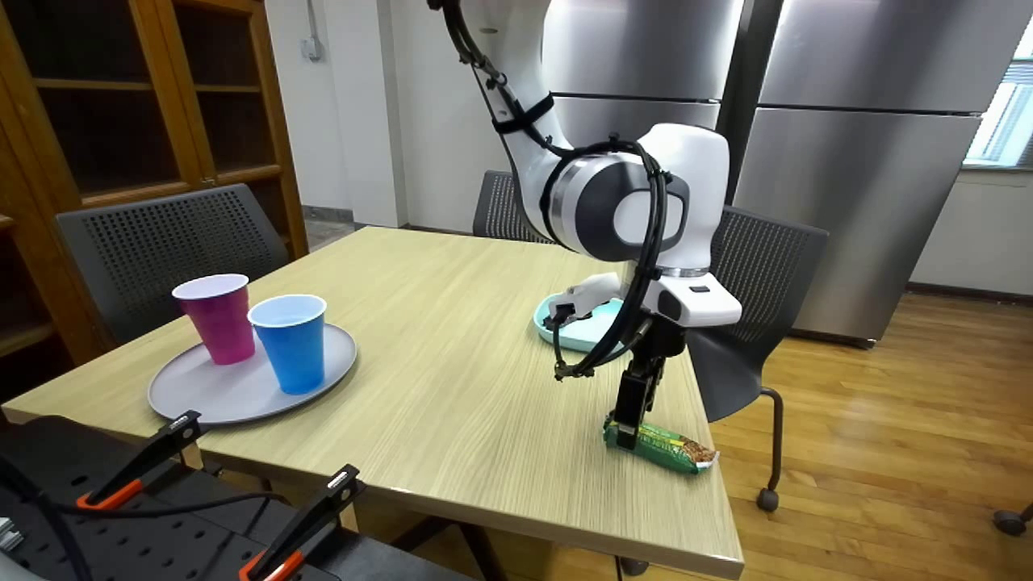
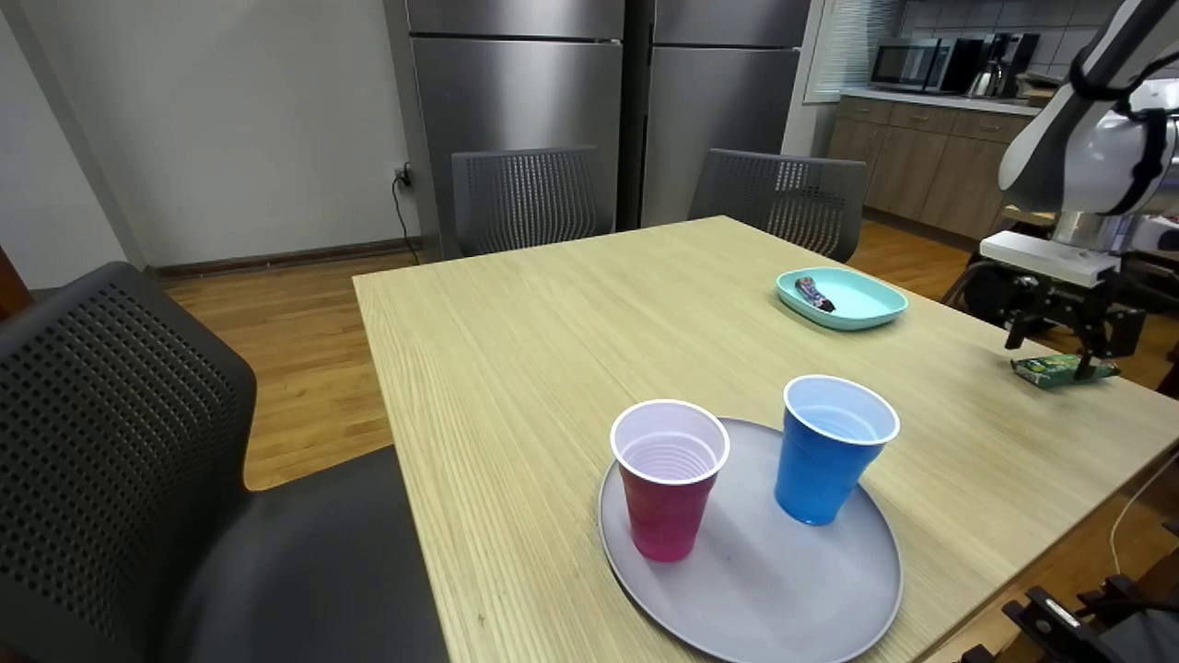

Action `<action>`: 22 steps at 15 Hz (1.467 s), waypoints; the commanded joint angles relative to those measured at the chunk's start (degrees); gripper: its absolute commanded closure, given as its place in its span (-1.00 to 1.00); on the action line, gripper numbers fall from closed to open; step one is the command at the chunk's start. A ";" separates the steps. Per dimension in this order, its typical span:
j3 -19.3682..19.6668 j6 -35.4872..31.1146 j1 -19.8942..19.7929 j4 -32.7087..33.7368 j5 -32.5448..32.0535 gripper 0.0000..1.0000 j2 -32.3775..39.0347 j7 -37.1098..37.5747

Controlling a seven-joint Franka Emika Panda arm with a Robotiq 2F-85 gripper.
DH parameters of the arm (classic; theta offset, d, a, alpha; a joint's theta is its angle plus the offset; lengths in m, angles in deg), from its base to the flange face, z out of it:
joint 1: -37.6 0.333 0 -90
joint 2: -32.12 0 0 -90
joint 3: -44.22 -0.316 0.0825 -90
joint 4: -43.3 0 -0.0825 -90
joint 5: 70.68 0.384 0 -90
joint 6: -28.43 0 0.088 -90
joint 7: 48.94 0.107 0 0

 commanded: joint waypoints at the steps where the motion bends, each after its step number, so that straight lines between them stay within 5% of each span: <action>1: -0.23 -0.06 -0.61 1.58 -0.17 -1.00 1.06 1.14; 2: -0.28 -0.16 -0.62 1.66 -0.14 -0.50 1.16 1.08; 3: -0.34 -0.31 -0.64 1.69 -0.11 -0.47 1.19 0.97; 10: -0.33 -0.54 -0.47 1.92 -0.18 0.60 1.40 0.95; 22: -0.59 -0.34 1.91 2.18 -2.08 0.65 -2.63 -0.29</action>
